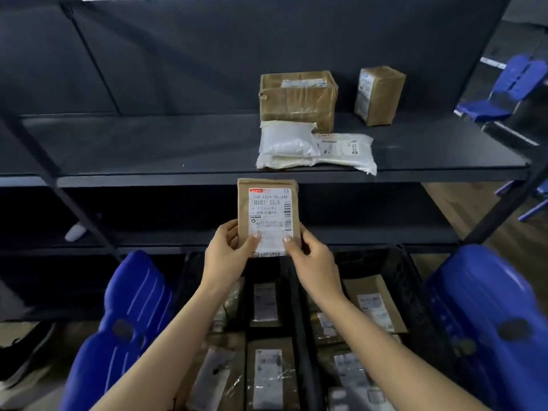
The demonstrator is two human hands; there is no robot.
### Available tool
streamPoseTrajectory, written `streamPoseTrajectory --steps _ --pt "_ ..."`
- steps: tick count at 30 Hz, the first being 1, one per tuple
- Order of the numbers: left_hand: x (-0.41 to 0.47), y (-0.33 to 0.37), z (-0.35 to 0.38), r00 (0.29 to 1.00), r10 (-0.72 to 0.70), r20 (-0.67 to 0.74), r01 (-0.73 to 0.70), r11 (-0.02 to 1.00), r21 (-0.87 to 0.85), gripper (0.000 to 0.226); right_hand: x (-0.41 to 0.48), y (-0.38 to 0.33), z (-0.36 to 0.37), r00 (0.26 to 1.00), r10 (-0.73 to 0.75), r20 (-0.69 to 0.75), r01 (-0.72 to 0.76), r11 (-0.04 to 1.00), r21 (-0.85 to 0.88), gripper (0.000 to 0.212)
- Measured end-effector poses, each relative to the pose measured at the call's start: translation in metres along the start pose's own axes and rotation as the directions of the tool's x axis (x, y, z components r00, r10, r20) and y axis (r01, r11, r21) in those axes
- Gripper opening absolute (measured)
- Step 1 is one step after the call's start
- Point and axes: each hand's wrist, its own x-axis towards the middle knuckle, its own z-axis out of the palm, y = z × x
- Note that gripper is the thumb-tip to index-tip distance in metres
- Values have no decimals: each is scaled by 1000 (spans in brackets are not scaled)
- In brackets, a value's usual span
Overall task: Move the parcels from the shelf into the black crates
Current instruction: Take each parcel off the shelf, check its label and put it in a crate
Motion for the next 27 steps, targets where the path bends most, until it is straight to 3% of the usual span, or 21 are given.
streamPoseTrajectory --steps 3,7,11,19,27 --pt "-2 -22 -15 1000 -15 14 13 997 81 52 -10 12 20 1000 -1 4 1 997 -77 33" --pt "-6 -52 -21 999 -29 21 23 975 223 49 -17 39 42 993 112 47 -103 982 -156 50" --pt "-3 -82 -18 997 -62 52 39 932 359 35 -20 63 58 980 184 71 -170 970 -173 48" --pt "5 -134 -4 976 -217 -8 205 906 370 34 -12 107 75 958 263 117 -229 942 -247 39" --pt "3 -151 26 969 -242 44 207 898 389 19 -12 135 58 934 345 89 -309 909 -280 46"
